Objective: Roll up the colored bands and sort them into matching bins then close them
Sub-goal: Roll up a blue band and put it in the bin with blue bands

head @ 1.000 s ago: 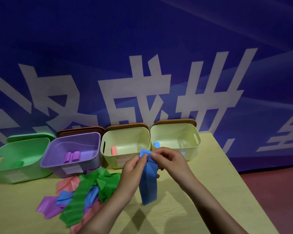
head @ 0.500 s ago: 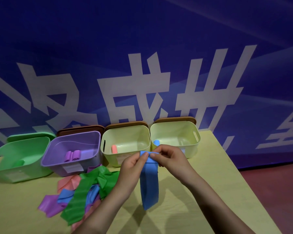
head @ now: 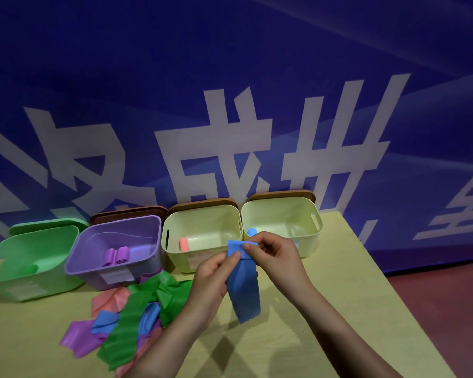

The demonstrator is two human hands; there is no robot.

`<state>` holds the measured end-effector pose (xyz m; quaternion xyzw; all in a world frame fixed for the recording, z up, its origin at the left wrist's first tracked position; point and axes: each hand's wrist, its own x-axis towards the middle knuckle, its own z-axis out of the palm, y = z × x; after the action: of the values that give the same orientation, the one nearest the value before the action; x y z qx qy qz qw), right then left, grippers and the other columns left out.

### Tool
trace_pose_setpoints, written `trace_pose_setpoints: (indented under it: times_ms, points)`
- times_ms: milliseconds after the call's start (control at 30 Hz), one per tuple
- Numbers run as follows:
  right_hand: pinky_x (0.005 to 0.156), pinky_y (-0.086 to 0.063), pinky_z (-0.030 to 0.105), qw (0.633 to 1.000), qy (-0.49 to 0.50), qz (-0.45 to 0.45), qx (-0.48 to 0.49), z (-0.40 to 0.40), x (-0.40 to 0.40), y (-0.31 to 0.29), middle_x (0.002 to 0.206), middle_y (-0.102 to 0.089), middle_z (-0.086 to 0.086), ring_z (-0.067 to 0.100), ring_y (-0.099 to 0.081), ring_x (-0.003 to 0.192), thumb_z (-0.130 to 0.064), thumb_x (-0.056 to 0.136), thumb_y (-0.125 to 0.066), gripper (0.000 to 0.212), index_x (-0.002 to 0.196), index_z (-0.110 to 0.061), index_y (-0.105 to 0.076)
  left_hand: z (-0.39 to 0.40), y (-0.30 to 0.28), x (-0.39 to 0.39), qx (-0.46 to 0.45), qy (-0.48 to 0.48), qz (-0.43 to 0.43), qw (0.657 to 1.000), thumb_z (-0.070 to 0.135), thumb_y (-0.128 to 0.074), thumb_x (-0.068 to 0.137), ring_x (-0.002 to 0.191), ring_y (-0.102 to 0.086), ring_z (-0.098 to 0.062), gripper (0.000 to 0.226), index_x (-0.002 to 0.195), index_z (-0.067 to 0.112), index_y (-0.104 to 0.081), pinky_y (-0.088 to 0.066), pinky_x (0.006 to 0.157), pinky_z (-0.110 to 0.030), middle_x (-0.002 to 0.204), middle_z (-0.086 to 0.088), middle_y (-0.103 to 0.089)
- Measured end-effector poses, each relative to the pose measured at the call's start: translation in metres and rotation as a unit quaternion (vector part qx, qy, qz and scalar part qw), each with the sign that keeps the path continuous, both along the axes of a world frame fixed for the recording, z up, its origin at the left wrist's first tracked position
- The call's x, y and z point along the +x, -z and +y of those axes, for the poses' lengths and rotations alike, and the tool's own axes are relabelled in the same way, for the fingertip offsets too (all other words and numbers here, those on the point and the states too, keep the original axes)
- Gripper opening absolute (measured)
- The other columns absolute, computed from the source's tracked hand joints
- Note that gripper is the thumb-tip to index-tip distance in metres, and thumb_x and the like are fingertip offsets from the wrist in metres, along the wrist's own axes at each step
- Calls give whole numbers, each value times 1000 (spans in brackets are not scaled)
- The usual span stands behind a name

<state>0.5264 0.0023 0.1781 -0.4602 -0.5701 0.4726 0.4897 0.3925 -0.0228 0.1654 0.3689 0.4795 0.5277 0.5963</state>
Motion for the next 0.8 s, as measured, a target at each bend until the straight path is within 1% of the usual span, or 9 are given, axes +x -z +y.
trace_pose_setpoints:
  times_ms: [67, 200, 300, 367, 467, 533, 600, 700, 800]
  points:
    - [56, -43, 20, 1000, 0, -12, 10, -1, -1, 3, 60, -55, -4, 8, -48, 59, -9, 87, -66, 19, 72, -20, -68, 1, 3, 0, -9, -7, 26, 1000, 31, -69, 81, 86, -56, -28, 19, 83, 14, -76, -38, 79, -40, 90, -20, -66]
    - [69, -49, 27, 998, -40, -33, 43, -5, 1, 4, 78, -64, -2, 12, -56, 71, -6, 86, -66, 19, 89, -24, -71, 4, 3, -3, -26, -26, 25, 999, 22, -60, 89, 90, -65, -31, 21, 90, 6, -74, -46, 87, -46, 96, -21, -72]
    - [69, -45, 16, 990, -30, -86, 108, -3, 5, 7, 81, -62, -12, 7, -56, 74, -3, 86, -66, 27, 96, -27, -73, 4, 4, -5, -34, -28, 29, 999, 32, -65, 81, 83, -60, -27, 25, 86, 9, -74, -42, 77, -42, 89, -15, -69]
    - [70, -41, 12, 978, -9, -128, 163, 1, 8, 11, 80, -60, -11, 8, -56, 75, -3, 85, -66, 25, 98, -22, -74, 5, 5, -6, -52, -28, 31, 998, 26, -63, 87, 82, -55, -24, 18, 81, 13, -74, -39, 72, -37, 83, -11, -65]
    - [71, -42, 12, 947, -8, -207, 247, 4, 11, 18, 85, -59, -7, 4, -56, 79, -3, 85, -63, 26, 103, -19, -74, 5, 4, -9, -54, -7, -5, 998, 12, -51, 95, 78, -58, -19, 24, 85, 11, -73, -42, 66, -32, 82, -10, -66]
    - [74, -44, 15, 932, -22, -233, 276, 5, 14, 20, 88, -57, -8, 3, -56, 83, -6, 86, -61, 26, 104, -19, -73, 6, 3, -14, -59, 6, -29, 998, 12, -45, 96, 75, -60, -18, 30, 86, 10, -74, -43, 66, -31, 84, -11, -66]
    - [75, -46, 20, 924, -42, -248, 287, 7, 16, 19, 90, -56, -7, 8, -56, 85, -13, 87, -57, 24, 105, -19, -73, 7, 1, -16, -61, 13, -41, 997, 19, -43, 97, 79, -66, -18, 31, 93, 7, -71, -47, 71, -31, 89, -12, -71]
    - [78, -46, 22, 917, -73, -269, 286, 10, 18, 14, 92, -57, -3, 12, -56, 88, -17, 89, -51, 29, 108, -19, -72, 9, 2, -20, -32, 23, -28, 999, 32, -58, 85, 90, -66, -21, 32, 98, 5, -70, -46, 79, -33, 97, -15, -71]
    - [84, -45, 20, 938, -106, -237, 232, 8, 18, 7, 100, -59, -2, 10, -57, 96, -7, 88, -48, 36, 114, -23, -70, 10, 1, -23, -12, 22, -6, 1000, 22, -59, 87, 88, -60, -22, 20, 94, 7, -70, -44, 74, -32, 90, -11, -68]
